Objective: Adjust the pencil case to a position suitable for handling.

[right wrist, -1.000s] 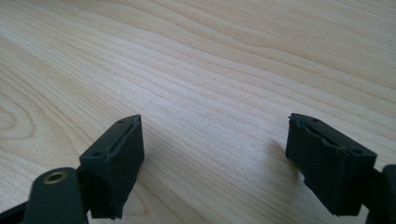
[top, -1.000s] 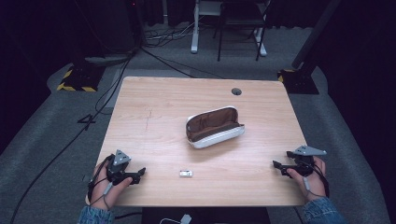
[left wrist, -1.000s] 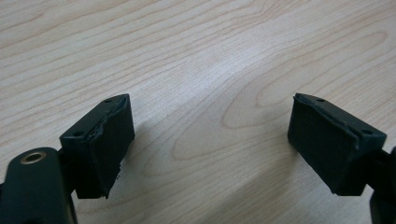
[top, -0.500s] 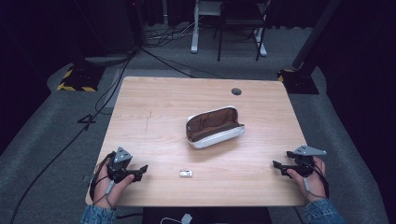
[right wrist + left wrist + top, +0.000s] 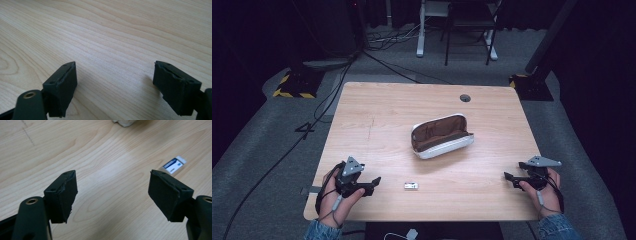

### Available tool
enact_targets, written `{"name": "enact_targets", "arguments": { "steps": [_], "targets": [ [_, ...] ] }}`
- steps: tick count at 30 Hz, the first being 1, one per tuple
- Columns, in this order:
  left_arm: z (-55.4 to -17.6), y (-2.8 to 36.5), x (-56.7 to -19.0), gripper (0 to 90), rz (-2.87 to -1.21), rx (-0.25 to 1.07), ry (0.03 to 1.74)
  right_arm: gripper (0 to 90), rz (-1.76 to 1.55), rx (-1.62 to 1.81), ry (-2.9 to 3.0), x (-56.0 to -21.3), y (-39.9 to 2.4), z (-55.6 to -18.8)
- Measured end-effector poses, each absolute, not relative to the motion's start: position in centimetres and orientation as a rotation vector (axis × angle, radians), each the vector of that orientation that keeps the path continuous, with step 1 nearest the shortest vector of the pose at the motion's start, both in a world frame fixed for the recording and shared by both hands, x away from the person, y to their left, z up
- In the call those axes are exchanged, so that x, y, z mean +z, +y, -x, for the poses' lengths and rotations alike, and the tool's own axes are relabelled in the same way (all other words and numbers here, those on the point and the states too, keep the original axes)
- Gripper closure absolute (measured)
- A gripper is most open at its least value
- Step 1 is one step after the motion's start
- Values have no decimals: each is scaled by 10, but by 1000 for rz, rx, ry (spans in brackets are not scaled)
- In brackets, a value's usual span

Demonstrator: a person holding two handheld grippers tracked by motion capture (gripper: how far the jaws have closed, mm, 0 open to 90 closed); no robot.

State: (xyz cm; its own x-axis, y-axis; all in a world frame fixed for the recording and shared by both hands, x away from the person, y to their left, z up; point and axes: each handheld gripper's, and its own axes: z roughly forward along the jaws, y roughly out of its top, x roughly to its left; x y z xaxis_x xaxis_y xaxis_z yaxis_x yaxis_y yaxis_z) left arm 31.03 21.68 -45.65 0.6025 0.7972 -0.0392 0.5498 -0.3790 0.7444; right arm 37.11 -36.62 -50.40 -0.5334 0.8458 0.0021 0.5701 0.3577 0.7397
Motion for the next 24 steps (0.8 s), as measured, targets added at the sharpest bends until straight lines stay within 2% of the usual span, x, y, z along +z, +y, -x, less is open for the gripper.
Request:
{"name": "enact_targets", "arguments": {
  "steps": [12,24],
  "targets": [
    [-303,190,-451,240,-2129,387,944,199,-1237,995,2246,-504,-366,-371],
    [-306,162,-463,242,-2163,322,865,199,-1237,994,2246,-504,-366,-371]
  ]
}}
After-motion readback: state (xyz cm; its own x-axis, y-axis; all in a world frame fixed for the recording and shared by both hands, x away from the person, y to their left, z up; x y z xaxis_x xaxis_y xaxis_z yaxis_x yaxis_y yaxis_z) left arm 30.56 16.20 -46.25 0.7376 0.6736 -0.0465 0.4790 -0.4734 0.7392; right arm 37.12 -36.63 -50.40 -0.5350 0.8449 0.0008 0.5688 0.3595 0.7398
